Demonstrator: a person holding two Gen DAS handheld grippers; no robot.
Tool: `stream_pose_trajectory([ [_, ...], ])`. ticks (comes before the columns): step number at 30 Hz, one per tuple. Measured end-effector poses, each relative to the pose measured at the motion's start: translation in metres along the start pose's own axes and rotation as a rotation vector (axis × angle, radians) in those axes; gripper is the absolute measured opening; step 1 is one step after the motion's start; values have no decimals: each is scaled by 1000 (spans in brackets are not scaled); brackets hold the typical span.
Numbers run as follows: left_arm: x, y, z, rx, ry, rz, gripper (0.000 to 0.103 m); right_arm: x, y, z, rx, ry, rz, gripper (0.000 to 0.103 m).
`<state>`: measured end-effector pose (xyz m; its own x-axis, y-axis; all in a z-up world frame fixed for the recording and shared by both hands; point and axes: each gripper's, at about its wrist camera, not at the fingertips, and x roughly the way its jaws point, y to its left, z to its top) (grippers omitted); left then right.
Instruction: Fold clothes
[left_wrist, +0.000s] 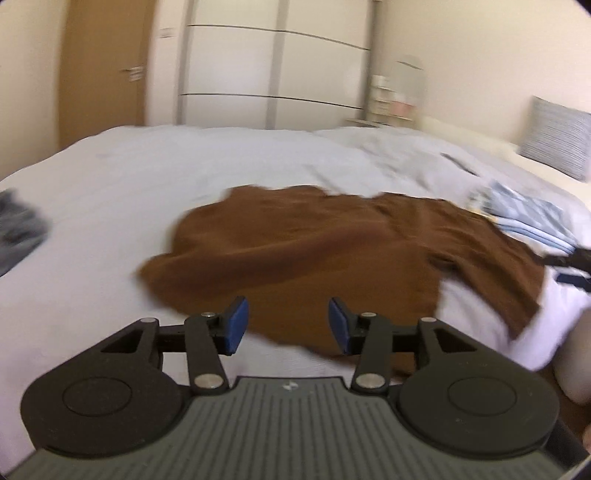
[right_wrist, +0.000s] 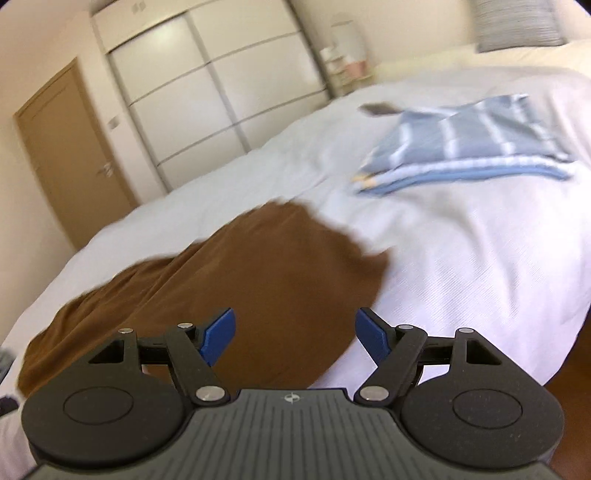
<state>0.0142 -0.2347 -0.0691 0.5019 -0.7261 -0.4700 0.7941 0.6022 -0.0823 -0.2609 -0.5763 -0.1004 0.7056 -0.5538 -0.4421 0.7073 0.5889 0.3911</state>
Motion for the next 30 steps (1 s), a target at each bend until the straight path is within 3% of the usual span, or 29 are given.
stream_pose_trajectory([
  [3,7,-17,3,58,11,-22,46,18,-24,15,17,-32,8,74],
  [8,18,-32,6,112,35,-29,46,56,-62,30,72,-6,142,74],
  [13,27,-40,7,137,61,-18,46,87,-72,39,-24,97,319,75],
  [15,31,-42,9,147,66,-16,47,95,-75,43,-61,148,344,72],
  [17,34,-46,10,156,66,-16,47,95,-81,47,-49,195,348,54],
  [19,36,-51,12,166,62,-18,47,87,-87,49,-30,227,345,11],
  [21,38,-56,13,175,58,-20,47,74,-94,50,-12,245,330,8],
  [22,39,-59,13,176,58,-24,47,62,-95,50,-20,235,295,0],
  [27,38,-67,10,188,61,-40,47,16,-100,49,-90,154,7,5],
  [30,37,-68,8,194,61,-43,49,6,-97,43,-75,132,75,17],
])
